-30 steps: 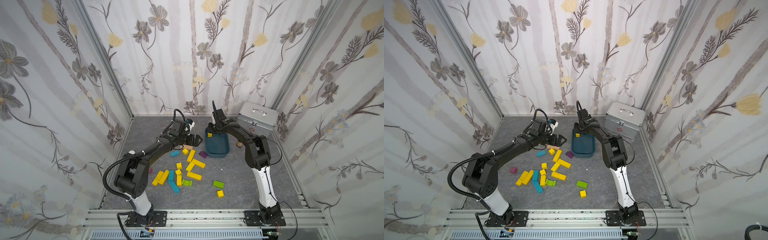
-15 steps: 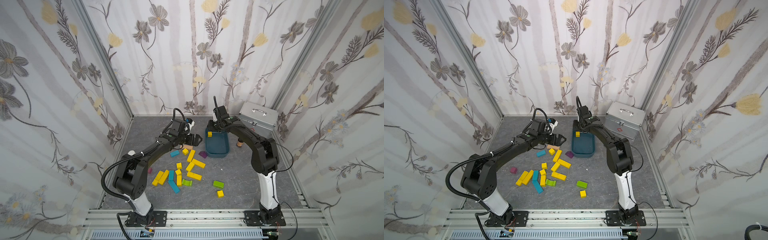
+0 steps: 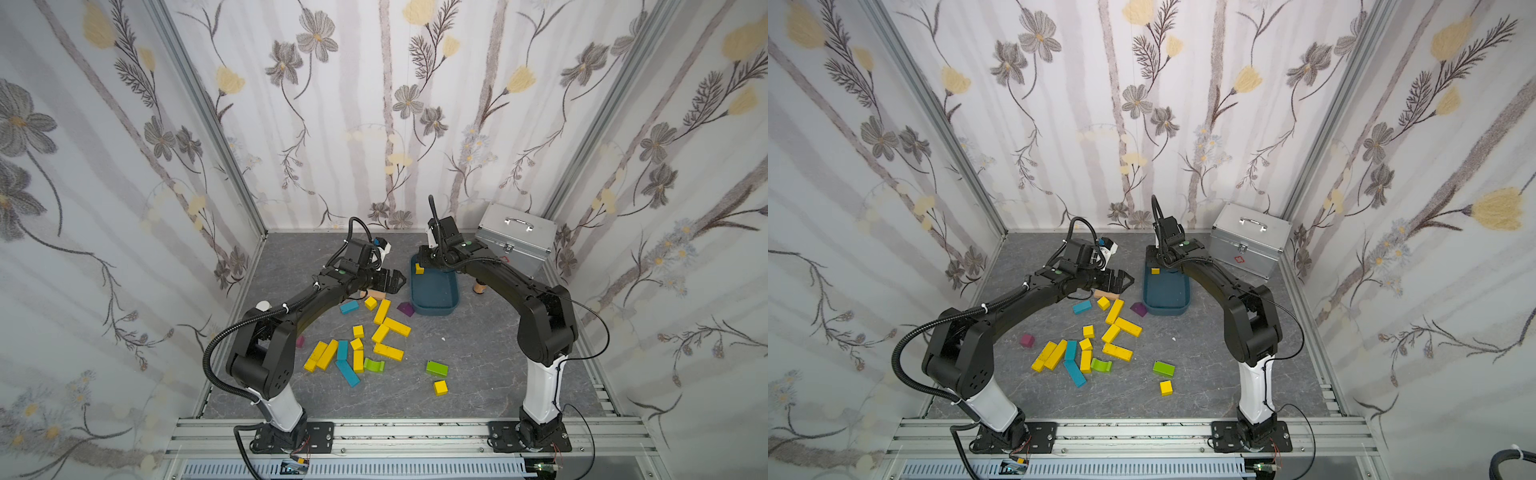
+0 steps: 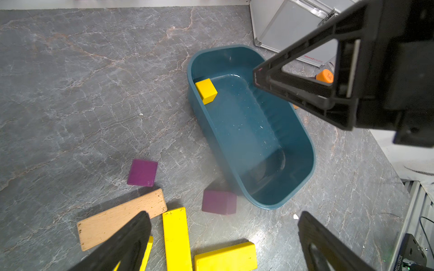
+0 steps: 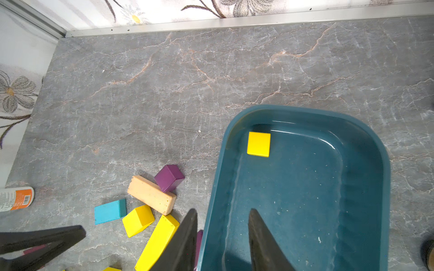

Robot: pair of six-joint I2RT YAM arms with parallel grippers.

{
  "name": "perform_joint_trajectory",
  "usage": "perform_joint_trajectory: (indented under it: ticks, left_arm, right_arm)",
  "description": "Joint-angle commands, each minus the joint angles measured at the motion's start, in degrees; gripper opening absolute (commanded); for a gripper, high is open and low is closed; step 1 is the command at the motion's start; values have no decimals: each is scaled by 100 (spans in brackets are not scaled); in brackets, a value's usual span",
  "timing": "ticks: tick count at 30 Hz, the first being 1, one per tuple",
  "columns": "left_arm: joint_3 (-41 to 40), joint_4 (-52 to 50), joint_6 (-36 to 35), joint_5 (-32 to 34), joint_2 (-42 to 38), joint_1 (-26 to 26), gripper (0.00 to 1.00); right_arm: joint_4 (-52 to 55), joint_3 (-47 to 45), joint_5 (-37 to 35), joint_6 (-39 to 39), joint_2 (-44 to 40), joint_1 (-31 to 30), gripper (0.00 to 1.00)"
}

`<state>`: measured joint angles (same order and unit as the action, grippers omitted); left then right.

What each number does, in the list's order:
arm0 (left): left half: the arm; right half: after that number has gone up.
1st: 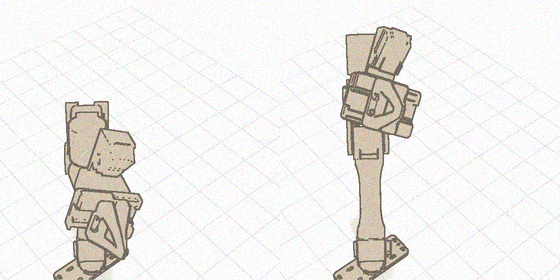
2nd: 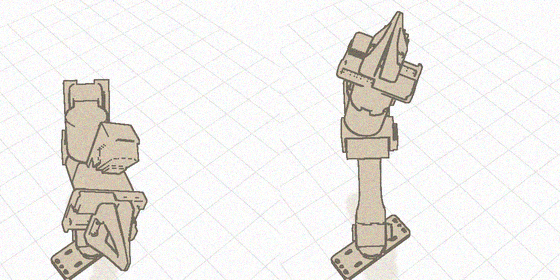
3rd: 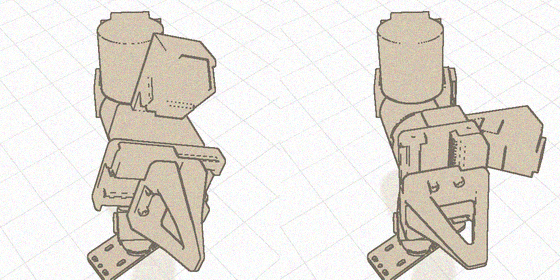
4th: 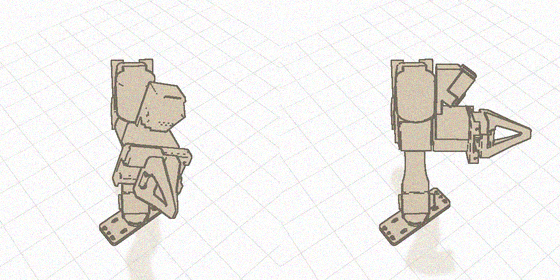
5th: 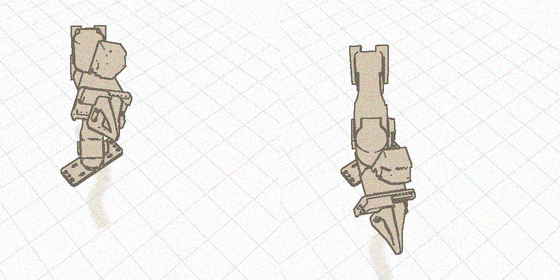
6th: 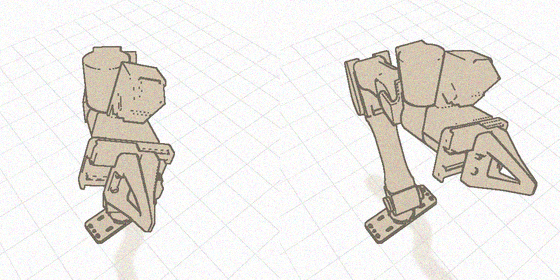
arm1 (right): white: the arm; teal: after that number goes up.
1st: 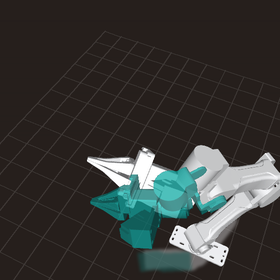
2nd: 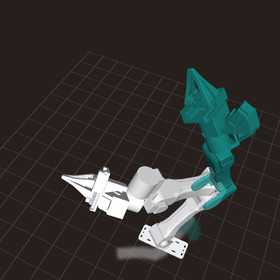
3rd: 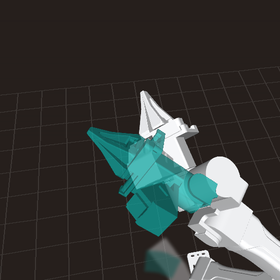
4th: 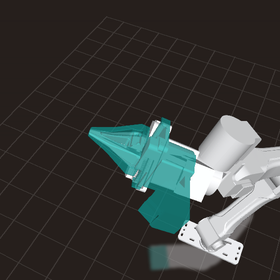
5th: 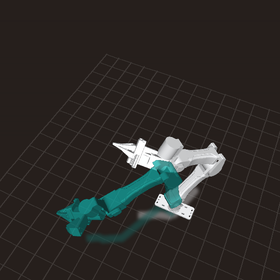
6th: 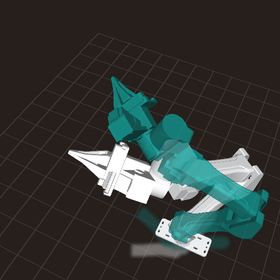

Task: Pick out the yellow building blocks
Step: Place the building block in the storage box, then pick up the building block from the center of the board.

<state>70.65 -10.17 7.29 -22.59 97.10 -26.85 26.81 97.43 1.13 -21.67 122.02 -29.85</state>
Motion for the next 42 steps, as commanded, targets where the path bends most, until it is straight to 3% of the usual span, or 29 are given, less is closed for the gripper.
perform_joint_trajectory:
  ticks: [1, 14, 23, 28, 38, 42]
  left_arm:
    - [51, -66, -99, 29, -5, -47, 99]
    - [-229, 273, -351, -343, -368, -239, 99]
    - [-285, -31, -643, -191, -587, -580, 99]
    - [-418, -294, -1338, -54, -799, -1036, 100]
    - [-1245, -29, -2083, -718, -1465, -1656, 100]
    - [-1793, -24, -2514, -863, -1891, -1910, 99]
  right_arm:
    - [-250, -182, -238, 105, -186, -89, 39]
    - [-627, -1757, -412, -190, -1341, -393, 40]
    - [-936, -3095, -373, -542, -2204, -666, 40]
    - [-1111, -3821, -319, -742, -2753, -874, 41]
    - [-1348, -5209, -274, -1133, -3797, -1411, 40]
    - [-1324, -5686, -388, -1400, -4085, -1930, 40]
